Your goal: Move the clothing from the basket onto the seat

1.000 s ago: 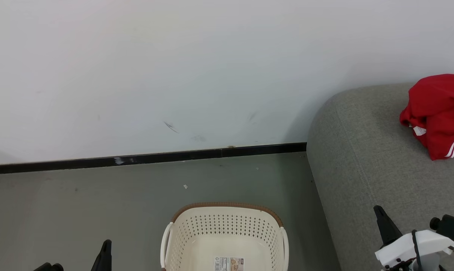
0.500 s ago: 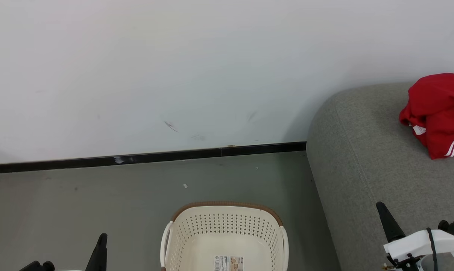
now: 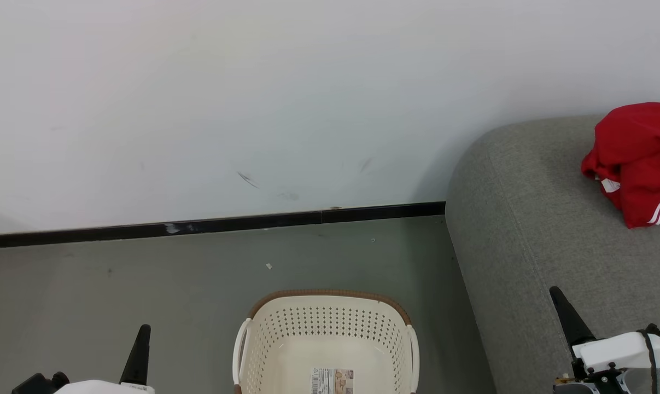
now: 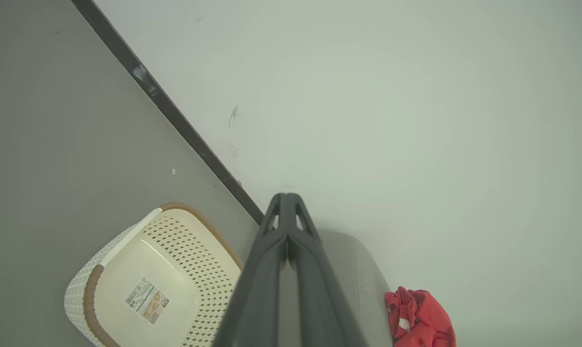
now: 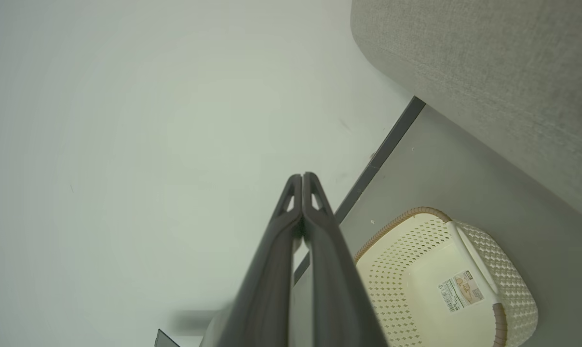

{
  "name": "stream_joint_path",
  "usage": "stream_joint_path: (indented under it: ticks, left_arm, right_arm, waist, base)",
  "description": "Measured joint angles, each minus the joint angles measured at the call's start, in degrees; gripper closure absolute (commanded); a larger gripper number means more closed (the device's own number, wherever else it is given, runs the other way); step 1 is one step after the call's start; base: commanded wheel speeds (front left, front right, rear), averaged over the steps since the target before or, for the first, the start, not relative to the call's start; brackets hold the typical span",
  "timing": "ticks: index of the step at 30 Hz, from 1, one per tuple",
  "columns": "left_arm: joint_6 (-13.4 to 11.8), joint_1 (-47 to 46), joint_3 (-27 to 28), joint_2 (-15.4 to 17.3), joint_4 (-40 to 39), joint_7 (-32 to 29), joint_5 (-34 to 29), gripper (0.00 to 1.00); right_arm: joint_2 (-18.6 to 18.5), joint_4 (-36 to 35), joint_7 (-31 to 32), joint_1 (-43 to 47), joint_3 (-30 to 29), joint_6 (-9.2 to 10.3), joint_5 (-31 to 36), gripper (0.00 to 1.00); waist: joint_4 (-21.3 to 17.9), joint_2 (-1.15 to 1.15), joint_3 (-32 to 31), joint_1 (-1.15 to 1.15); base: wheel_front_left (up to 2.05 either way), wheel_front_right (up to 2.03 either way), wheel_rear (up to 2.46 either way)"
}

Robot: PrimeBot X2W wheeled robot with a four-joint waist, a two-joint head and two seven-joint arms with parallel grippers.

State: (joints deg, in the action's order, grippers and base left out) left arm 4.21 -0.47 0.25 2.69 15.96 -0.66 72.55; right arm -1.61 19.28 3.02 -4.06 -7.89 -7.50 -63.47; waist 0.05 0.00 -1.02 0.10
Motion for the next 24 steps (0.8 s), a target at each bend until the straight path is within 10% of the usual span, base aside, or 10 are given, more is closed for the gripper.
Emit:
stream_joint_path:
  ticks: [24]
  left_arm:
    - [2.5, -2.7, 3.9, -0.6, 0.0, -4.9, 15.9, 1.00]
  right_arm:
    - [-0.1, -2.0, 3.6, 0.0, -0.8, 0.00, -23.3, 1.00]
  waist:
    - [-0.1, 0.00, 1.0, -0.06]
  base:
    - [0.00, 0.00, 0.00]
